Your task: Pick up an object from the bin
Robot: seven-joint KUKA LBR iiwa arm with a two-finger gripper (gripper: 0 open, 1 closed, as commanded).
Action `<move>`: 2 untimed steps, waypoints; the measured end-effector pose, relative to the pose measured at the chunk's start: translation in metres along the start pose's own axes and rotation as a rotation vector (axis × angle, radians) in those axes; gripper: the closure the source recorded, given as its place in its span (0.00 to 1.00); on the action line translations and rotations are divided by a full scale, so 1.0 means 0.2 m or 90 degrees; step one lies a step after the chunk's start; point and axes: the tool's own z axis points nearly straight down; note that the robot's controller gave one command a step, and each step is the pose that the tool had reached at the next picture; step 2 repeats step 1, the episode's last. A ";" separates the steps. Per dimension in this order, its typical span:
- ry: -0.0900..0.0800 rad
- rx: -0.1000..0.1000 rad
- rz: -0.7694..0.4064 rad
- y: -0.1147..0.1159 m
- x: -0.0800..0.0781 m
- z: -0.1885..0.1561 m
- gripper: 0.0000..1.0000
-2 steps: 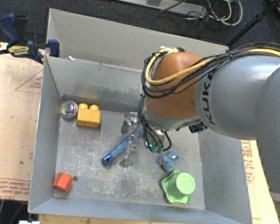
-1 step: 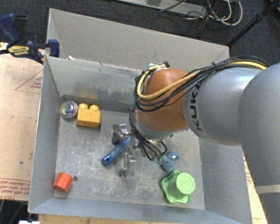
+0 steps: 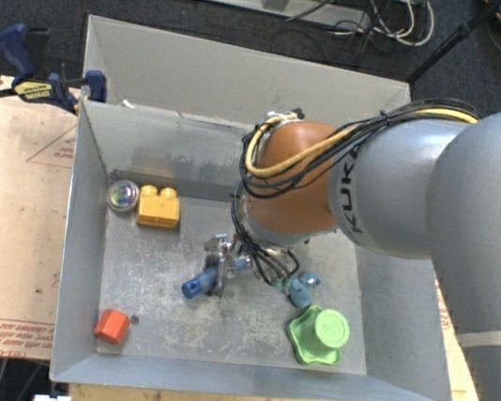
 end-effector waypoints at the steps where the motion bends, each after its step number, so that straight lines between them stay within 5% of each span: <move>1: -0.006 0.001 0.036 0.08 -0.12 -0.88 1.00; 2: -0.006 0.001 0.036 0.08 -0.12 -0.88 1.00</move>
Offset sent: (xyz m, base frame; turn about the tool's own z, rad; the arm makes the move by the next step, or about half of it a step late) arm 0.0155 0.0205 0.1714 0.0585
